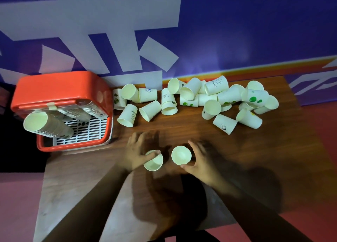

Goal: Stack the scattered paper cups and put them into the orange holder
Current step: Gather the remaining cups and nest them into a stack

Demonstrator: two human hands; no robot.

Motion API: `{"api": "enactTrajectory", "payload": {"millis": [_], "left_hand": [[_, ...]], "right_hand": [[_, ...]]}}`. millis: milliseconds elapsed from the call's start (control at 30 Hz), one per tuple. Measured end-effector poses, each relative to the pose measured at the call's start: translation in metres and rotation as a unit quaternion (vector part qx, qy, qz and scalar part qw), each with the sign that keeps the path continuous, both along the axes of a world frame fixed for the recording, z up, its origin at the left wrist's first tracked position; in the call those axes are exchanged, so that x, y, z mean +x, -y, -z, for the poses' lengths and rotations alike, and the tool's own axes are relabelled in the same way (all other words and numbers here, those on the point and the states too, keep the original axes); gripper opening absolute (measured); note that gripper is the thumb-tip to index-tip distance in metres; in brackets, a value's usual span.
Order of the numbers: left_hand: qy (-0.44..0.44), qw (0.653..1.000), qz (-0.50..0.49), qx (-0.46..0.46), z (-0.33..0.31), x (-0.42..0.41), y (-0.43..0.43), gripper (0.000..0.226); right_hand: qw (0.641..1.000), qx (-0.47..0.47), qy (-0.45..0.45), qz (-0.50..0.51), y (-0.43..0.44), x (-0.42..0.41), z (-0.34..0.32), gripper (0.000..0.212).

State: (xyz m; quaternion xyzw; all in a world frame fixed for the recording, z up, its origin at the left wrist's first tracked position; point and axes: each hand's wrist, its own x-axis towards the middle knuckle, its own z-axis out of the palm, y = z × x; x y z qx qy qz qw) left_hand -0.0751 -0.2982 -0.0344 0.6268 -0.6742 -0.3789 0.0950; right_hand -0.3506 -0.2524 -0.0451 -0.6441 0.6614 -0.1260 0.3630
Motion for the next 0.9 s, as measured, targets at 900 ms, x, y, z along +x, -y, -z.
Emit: {"api": "enactTrajectory", "payload": {"millis": [900], "left_hand": [[0.150, 0.984, -0.065, -0.068, 0.039, -0.040, 0.140, 0.065]], "right_hand": [[0.957, -0.183, -0.220, 0.037, 0.149, -0.068, 0.011, 0.013]]}}
